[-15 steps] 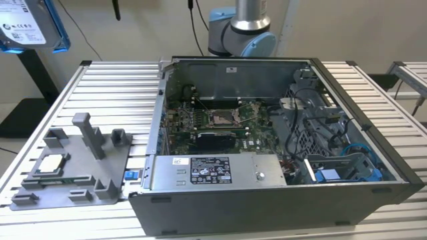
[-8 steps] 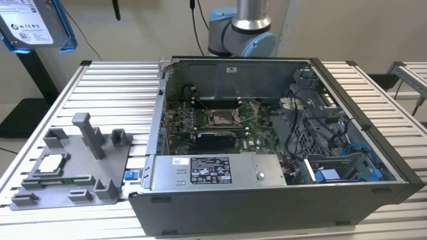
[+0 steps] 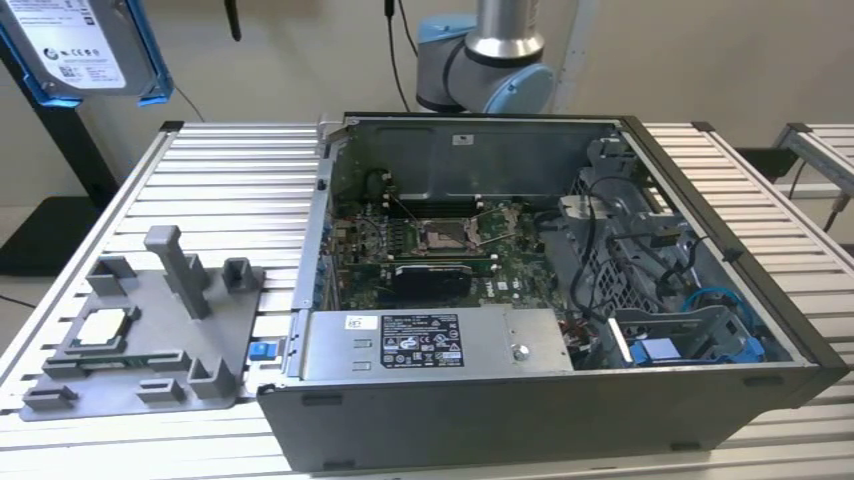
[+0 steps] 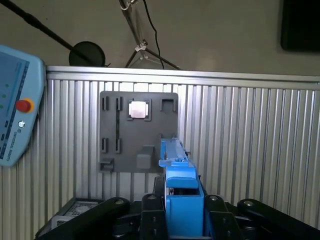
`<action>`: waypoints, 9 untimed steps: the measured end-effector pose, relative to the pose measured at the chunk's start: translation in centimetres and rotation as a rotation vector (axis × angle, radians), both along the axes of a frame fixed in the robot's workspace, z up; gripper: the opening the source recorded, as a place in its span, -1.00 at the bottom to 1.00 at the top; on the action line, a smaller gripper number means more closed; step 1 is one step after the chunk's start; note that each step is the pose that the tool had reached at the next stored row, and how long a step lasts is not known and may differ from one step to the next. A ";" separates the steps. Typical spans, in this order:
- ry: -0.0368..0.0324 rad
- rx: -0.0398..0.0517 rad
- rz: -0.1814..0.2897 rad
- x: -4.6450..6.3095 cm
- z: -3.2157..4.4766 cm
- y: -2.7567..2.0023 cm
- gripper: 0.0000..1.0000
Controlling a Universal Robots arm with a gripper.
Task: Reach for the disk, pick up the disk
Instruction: 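Pick up the disk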
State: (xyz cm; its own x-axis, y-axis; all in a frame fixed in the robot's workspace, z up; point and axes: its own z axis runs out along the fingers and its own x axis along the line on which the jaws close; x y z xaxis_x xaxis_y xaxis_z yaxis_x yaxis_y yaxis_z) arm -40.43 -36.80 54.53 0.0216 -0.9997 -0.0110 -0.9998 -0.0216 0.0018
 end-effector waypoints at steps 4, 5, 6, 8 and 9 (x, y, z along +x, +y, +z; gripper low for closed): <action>-0.0001 0.0000 0.000 1.4 0.00 0.00 -1.00; 0.0001 -0.0001 0.000 1.6 0.00 0.00 -1.00; 0.0001 -0.0001 0.000 1.8 0.00 0.00 -1.00; 0.0000 0.0000 0.000 2.2 0.00 0.00 -1.00; 0.0000 0.0000 0.000 2.4 0.00 0.00 -1.00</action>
State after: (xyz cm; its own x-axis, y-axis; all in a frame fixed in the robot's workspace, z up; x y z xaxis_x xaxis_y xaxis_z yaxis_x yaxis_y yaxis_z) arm -38.01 -36.81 54.53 0.0216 -0.9997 -0.0109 -0.9998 -0.0217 0.0018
